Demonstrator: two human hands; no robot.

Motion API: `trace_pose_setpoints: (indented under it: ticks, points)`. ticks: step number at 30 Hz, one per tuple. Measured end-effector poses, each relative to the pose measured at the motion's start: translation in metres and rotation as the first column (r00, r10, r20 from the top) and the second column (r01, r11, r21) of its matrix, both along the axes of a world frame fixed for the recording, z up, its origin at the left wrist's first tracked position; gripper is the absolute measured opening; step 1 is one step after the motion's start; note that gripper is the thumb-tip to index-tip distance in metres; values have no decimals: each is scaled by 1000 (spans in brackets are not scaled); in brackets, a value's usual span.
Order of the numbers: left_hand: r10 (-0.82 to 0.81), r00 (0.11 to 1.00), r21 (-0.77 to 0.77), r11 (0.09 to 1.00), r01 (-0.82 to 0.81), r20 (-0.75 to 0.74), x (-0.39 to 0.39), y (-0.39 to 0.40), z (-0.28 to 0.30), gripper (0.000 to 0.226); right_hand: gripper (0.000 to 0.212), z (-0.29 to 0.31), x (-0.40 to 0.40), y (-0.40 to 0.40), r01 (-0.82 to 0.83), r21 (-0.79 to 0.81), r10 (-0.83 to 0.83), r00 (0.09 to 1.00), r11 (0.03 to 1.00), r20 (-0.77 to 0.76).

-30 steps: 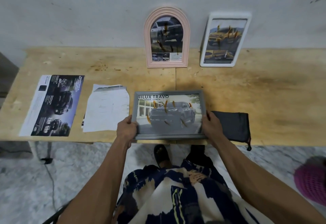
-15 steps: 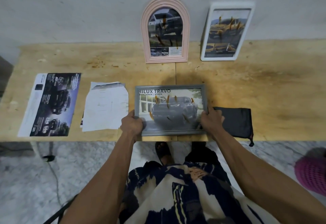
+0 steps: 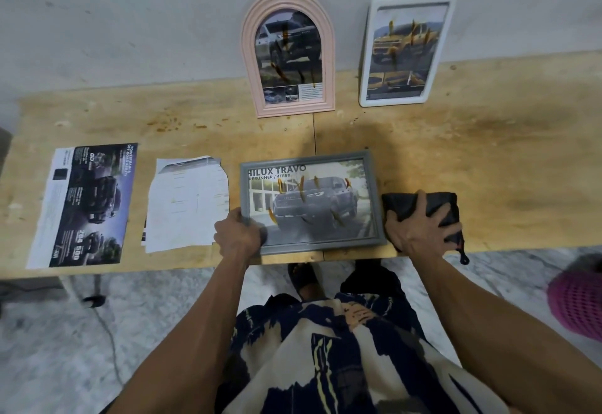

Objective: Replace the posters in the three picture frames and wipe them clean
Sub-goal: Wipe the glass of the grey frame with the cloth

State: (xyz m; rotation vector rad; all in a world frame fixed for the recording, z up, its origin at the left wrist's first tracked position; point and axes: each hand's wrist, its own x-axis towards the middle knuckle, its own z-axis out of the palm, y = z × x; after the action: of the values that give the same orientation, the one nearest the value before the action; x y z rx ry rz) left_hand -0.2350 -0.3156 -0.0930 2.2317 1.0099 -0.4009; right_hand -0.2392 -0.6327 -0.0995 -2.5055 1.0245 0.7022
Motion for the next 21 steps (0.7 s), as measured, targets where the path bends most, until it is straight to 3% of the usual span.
trace_pose_setpoints:
  ticks: [9, 15, 18, 21]
  points:
    - [-31, 999, 54, 998, 33, -38, 0, 2, -11, 40, 71, 2, -12, 17, -127, -193, 147, 985, 973, 94]
    - [-26, 999, 31, 999, 27, -35, 2, 5, -11, 39, 64, -1, -9, -1, -178, -231, 195, 979, 957, 54]
    - [-41, 998, 41, 998, 43, -36, 3, 5, -11, 38, 46, 4, 4, -9, -12, -136, 42, 975, 991, 220]
    - [-44, 999, 34, 998, 45, -24, 3, 5, -9, 38, 38, 15, 26, -13, 119, 86, -146, 871, 989, 470]
